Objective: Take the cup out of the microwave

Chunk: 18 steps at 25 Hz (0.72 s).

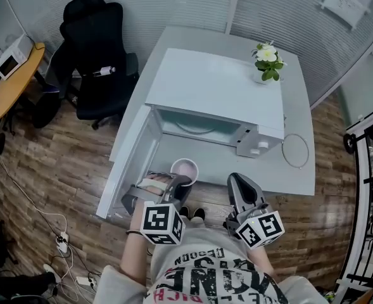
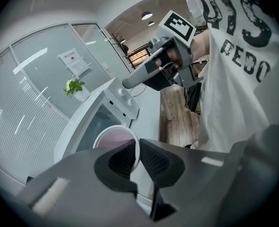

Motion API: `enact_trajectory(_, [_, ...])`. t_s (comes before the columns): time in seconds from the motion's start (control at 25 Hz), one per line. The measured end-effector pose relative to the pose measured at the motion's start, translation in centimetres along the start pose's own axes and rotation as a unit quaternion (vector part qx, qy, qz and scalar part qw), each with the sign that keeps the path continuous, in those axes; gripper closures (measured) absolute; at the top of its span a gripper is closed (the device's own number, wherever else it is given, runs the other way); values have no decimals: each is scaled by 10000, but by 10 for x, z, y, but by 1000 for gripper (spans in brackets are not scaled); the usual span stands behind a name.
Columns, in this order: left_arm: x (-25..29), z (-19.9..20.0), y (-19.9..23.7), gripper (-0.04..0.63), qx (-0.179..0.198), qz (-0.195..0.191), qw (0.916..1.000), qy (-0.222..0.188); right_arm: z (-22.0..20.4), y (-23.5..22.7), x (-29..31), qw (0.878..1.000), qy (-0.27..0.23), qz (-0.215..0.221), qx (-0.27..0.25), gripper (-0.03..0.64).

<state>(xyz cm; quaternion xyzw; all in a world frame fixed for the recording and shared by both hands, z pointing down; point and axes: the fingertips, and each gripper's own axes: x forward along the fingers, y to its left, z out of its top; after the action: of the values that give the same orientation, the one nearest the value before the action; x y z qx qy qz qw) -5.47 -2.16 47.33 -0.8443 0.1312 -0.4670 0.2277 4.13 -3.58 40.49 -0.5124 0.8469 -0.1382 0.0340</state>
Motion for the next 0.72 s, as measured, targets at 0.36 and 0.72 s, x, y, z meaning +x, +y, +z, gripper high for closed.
enact_trajectory(0.36, [-3,3,-13,557,-59,-137,9999,-29,2,-2,-9,9999,-63,-130,18,594])
enact_trajectory(0.72, [1,3,-32,557,-212,-316,9993,45,0,-10,-18,10000,-46,-55,-48,594])
